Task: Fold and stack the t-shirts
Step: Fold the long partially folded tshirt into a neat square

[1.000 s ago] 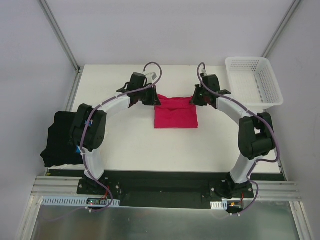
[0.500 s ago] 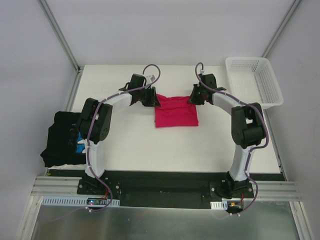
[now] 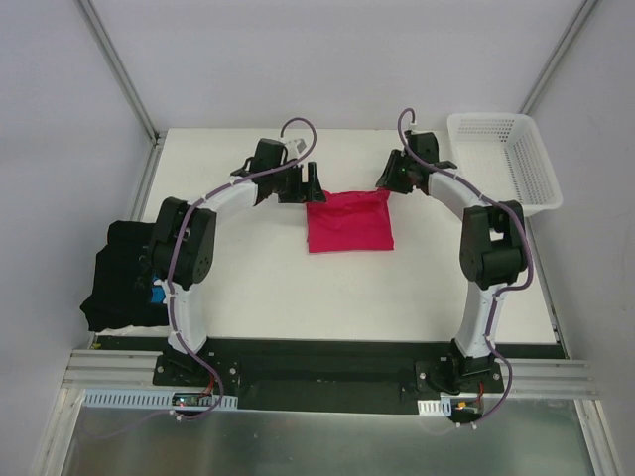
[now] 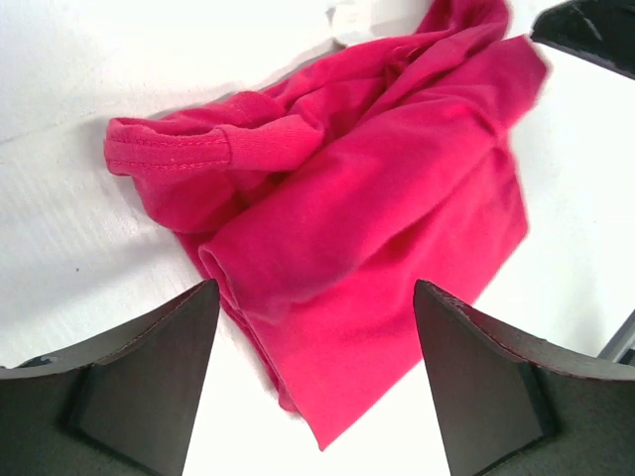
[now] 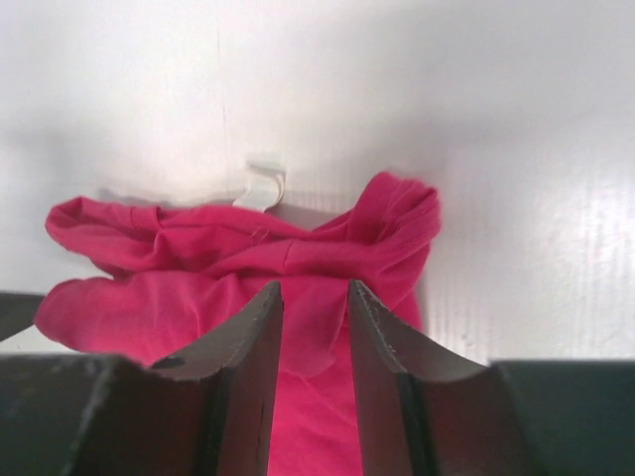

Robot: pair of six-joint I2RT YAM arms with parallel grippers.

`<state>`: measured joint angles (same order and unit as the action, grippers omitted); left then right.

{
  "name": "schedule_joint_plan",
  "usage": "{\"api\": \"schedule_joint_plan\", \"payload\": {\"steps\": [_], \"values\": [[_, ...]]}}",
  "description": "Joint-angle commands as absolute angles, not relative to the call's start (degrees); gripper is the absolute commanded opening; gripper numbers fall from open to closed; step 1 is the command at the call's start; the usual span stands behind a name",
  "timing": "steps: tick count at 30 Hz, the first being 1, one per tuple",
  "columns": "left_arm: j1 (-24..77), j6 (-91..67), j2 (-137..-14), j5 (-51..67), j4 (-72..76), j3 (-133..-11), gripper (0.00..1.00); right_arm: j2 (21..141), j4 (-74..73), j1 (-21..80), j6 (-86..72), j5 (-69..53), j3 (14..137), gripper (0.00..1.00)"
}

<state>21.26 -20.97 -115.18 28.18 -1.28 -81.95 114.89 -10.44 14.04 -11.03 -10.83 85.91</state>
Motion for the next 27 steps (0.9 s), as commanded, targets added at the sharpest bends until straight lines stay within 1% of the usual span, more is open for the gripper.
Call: {"api": "schedule_joint_plan", "payload": {"steps": [1,2,4,5,8,9,10,12,13,16,21,27], "values": [[21.0,-19.5,-103.2,28.4,-0.2,-81.4,0.78,109.6,-11.9,11.5,-8.6,-7.8,88.7,0.35],[21.2,-19.5,-99.5,28.3,-0.2,-80.3,0.78,108.5,-11.9,11.3,-8.4,-7.5,88.1,0.35],[22.3,-19.6,-95.6,27.0,1.1,-76.3,0.79,104.6,-12.0,11.0,-7.8,-7.2,86.2,0.31],[22.9,-19.4,-91.8,26.4,1.1,-74.8,0.79,103.0,-11.7,11.0,-7.8,-7.3,85.3,0.19],[26.2,-19.9,-85.1,25.1,2.5,-68.7,0.79,96.6,-9.9,11.3,-9.9,-11.8,79.4,0.01],[28.5,-20.8,-83.8,24.5,2.9,-65.8,0.8,93.7,-9.3,12.4,-10.5,-13.0,77.4,0.01],[29.5,-21.3,-82.8,24.3,4.4,-64.3,0.79,92.5,-8.6,13.3,-11.1,-13.3,73.6,0.01],[31.5,-22.3,-81.0,23.1,6.1,-60.3,0.79,90.0,-6.7,16.1,-11.9,-13.4,70.0,0.01],[32.9,-22.4,-80.9,22.4,8.5,-59.2,0.79,89.5,-6.0,17.1,-12.2,-13.3,67.0,0.01],[33.4,-23.4,-82.7,21.8,11.2,-56.4,0.8,89.8,-1.9,21.2,-13.9,-12.9,64.0,0.01],[33.5,-23.6,-85.3,20.4,13.7,-55.6,0.8,97.4,-0.3,24.3,-15.0,-15.3,66.4,0.01],[33.5,-21.6,-85.7,18.4,11.9,-57.0,0.8,105.5,1.9,24.4,-15.5,-16.7,71.6,0.01]]}}
